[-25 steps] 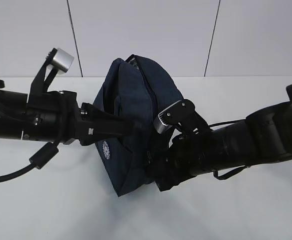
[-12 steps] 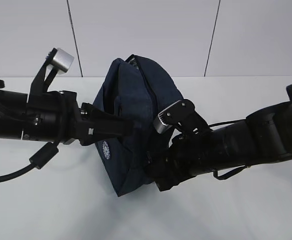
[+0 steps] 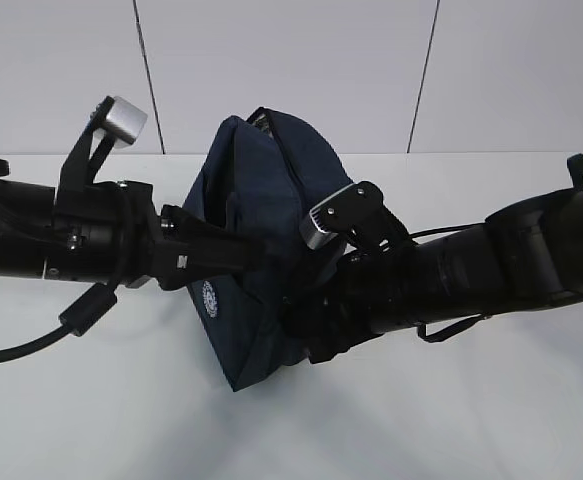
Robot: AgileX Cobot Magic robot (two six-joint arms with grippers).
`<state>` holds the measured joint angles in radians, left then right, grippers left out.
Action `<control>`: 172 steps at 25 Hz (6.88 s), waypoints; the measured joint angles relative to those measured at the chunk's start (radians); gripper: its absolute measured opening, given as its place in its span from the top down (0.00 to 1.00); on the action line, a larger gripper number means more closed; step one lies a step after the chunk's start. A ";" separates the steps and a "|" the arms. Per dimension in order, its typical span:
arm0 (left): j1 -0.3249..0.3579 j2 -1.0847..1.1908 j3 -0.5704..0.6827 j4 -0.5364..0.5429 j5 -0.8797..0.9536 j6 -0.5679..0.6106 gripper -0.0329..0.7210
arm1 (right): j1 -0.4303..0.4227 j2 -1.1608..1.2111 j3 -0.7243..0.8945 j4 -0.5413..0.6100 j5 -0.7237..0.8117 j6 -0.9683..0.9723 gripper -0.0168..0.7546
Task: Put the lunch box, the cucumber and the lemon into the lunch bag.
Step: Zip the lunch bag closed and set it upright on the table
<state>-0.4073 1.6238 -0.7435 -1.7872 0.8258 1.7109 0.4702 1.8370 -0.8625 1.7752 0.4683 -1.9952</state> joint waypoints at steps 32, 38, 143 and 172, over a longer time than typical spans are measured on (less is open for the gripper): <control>0.000 0.000 0.000 0.000 -0.010 0.000 0.96 | 0.000 0.046 -0.003 -0.062 0.101 0.000 0.67; 0.000 0.000 0.000 0.000 -0.010 0.000 0.96 | 0.000 0.047 -0.003 -0.074 0.110 0.000 0.67; 0.000 0.000 -0.006 0.016 -0.060 0.000 0.96 | 0.000 -0.227 -0.003 -0.944 0.072 0.718 0.97; -0.002 0.000 -0.006 0.027 -0.093 0.000 0.96 | 0.000 -0.309 -0.050 -0.907 0.073 0.825 0.97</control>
<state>-0.4092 1.6238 -0.7490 -1.7601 0.7329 1.7109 0.4702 1.5277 -0.9126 0.8679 0.5417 -1.1703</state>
